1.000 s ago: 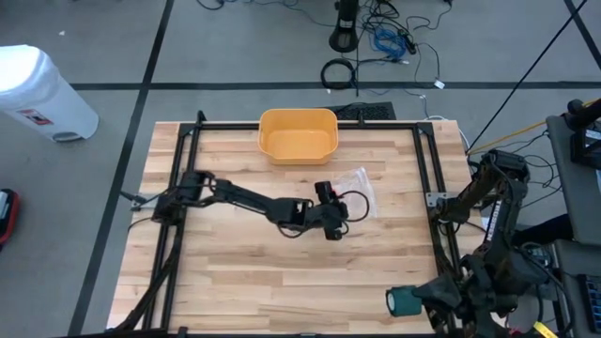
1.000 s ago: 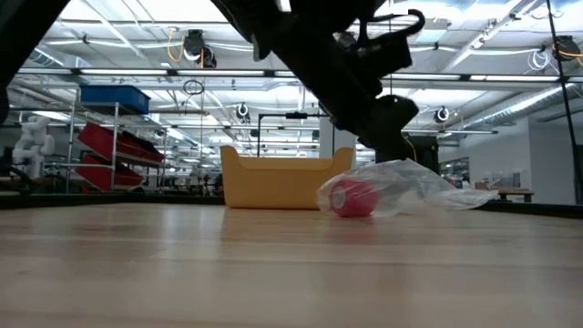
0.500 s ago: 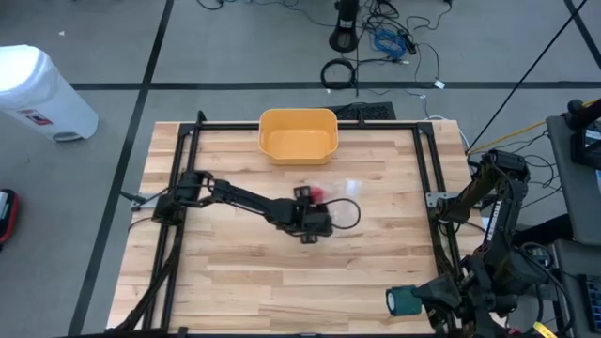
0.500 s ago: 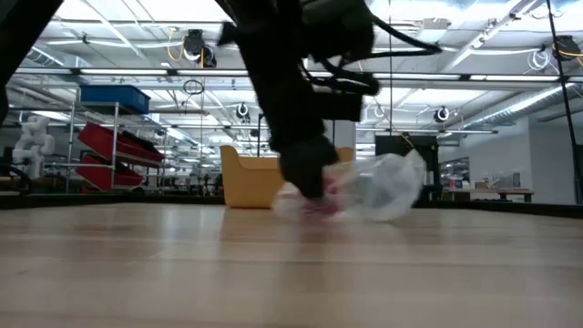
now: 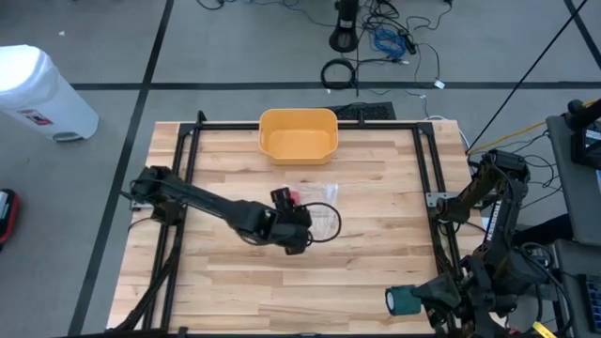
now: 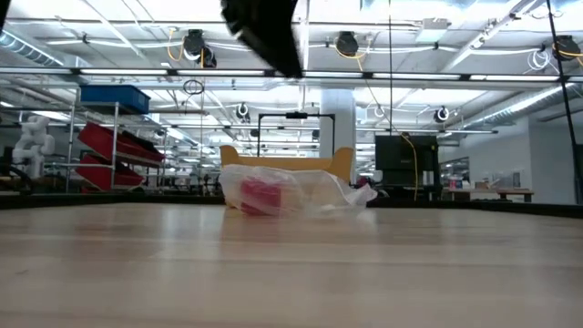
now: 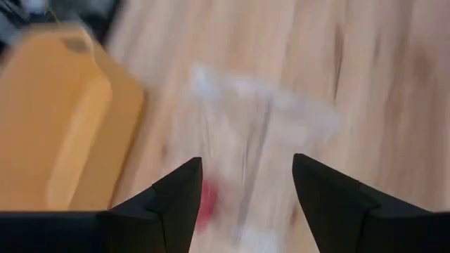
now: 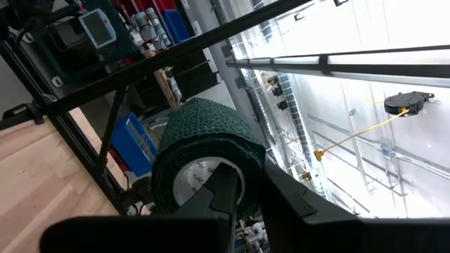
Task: Roll bandage
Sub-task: Put the rolled green bandage into the transparent zip bag
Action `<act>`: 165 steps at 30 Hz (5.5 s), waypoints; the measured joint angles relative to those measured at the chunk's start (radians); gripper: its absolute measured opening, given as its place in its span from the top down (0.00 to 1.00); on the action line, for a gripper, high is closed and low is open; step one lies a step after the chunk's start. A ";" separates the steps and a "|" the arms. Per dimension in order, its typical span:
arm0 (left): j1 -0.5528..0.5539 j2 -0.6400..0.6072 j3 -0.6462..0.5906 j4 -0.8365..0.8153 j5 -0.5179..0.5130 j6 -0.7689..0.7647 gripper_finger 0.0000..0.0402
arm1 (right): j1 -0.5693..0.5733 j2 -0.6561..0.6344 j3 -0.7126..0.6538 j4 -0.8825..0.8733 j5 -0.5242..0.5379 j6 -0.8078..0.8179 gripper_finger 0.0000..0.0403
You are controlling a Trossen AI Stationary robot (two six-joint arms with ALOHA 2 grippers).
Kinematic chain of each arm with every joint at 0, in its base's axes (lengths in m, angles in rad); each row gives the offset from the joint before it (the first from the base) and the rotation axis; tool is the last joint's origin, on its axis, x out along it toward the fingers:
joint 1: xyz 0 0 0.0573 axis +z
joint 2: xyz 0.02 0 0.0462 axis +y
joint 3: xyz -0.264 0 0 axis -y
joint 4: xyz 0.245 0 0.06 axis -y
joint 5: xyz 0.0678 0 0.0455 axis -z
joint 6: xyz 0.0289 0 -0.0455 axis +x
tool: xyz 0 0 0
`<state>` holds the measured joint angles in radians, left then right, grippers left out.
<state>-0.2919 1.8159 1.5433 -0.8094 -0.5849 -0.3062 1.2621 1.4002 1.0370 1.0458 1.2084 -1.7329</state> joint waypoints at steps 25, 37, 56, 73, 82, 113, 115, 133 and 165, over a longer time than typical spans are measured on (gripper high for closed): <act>0.134 0.315 0.000 0.550 0.077 0.171 0.43 | 0.000 0.000 0.000 0.000 0.001 -0.004 0.90; 0.154 0.343 0.000 0.422 0.061 0.102 0.43 | 0.000 0.000 0.000 0.000 0.001 -0.020 0.90; 0.067 0.273 0.041 0.255 0.357 -0.078 0.43 | -0.005 -0.004 0.000 0.001 0.000 -0.079 0.90; 0.053 0.273 0.044 0.265 0.253 -0.072 0.43 | -0.040 -0.004 0.000 0.000 0.001 -0.054 0.90; 0.028 0.275 0.005 0.280 0.201 -0.081 0.43 | -0.073 -0.004 0.000 0.000 0.002 -0.041 0.90; 0.041 0.276 -0.093 0.274 0.171 -0.045 0.43 | -0.078 -0.004 0.000 -0.001 0.013 -0.043 0.90; 0.042 0.276 -0.093 0.281 0.166 -0.045 0.43 | -0.078 -0.004 0.000 -0.001 0.013 -0.044 0.90; 0.034 0.276 -0.093 0.276 0.074 0.000 0.43 | -0.078 -0.004 0.000 -0.002 0.013 -0.042 0.90; 0.028 0.276 -0.092 0.152 -0.086 -0.027 0.43 | -0.076 -0.004 0.000 -0.003 0.018 -0.043 0.90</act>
<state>-0.2634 2.0918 1.4509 -0.6574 -0.6714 -0.3332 1.1862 1.3964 1.0374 1.0428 1.2259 -1.7763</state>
